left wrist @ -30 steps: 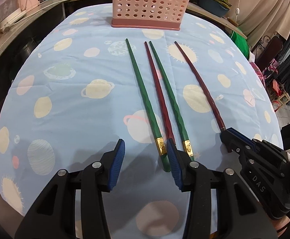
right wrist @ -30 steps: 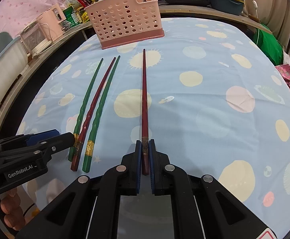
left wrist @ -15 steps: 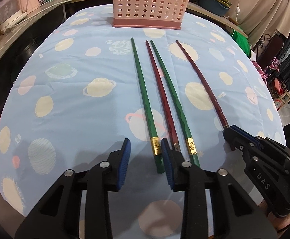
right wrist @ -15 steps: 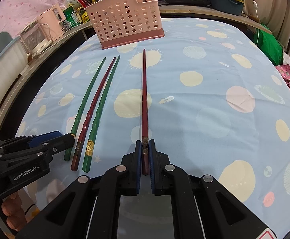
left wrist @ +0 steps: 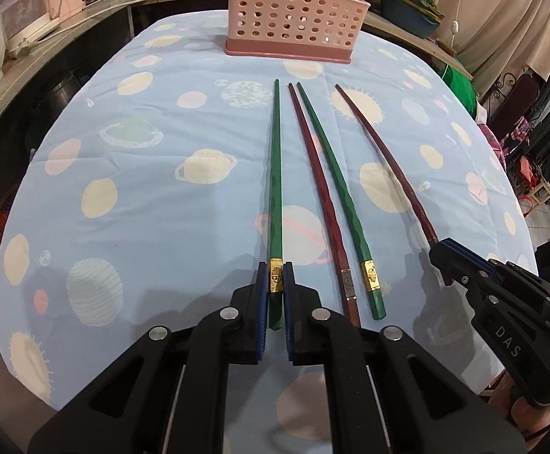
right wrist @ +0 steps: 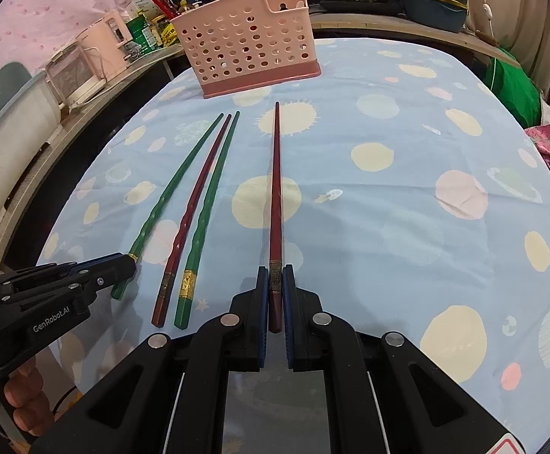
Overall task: Organize utensils
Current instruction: 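Close the left tool on a green chopstick while the right tool grasps a dark red chopstick, then lift both chopsticks and carry them over the pink basket with both tools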
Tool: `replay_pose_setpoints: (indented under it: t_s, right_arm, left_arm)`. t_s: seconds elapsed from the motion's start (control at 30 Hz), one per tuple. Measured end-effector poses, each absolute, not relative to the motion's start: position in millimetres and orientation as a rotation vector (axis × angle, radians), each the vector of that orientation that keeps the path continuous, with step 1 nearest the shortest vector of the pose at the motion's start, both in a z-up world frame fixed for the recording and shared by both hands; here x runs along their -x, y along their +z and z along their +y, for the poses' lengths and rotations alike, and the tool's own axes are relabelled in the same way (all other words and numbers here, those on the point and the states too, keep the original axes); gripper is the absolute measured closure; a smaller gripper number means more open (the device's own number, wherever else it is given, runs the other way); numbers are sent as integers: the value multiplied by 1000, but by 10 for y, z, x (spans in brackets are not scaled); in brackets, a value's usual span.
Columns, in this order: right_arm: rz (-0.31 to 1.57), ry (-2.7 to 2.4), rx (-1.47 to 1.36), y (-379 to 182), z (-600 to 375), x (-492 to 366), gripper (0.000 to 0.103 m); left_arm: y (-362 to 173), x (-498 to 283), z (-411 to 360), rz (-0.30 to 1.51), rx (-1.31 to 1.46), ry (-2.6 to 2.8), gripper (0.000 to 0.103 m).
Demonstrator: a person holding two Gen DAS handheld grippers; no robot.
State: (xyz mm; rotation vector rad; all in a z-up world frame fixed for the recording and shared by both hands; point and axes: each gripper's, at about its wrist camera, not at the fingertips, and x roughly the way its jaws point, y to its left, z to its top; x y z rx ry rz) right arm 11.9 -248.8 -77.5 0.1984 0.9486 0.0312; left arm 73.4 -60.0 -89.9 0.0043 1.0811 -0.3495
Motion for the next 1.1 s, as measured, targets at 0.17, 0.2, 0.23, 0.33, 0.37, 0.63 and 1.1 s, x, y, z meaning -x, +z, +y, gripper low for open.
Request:
replay_pose_setpoints:
  t_s: [0.17,0.2,0.23,0.33,0.37,0.63,1.1]
  right_arm:
    - [920,30,-202,-591,-2493,-139,96]
    - [913,32,-200,-550,-2492,-143,96]
    - [904,34,-199,-500,-2488,-149,96]
    - [869,39,-197,-343,-2496,-160,96]
    - [856,40,-196,-283,-2503,-168,96]
    - [744,33,-198,215,-2627,-276,96]
    - [611,55,-221,786,-2772,-712,96]
  left_arm:
    - [-702,-739,-509,1037,17,-336,96]
    - [-655,-746,-490,1026,20,-334,96]
    - [-602,-754,-476,1015,25,-333,96]
    - [-446,-775,-433,985,43,-333,96]
    - [-378,-785,-417,971,49,-332,96]
    - [96,-930,-338,880,84,-334,96]
    - [759,-1488,-265,738,126,-316,96]
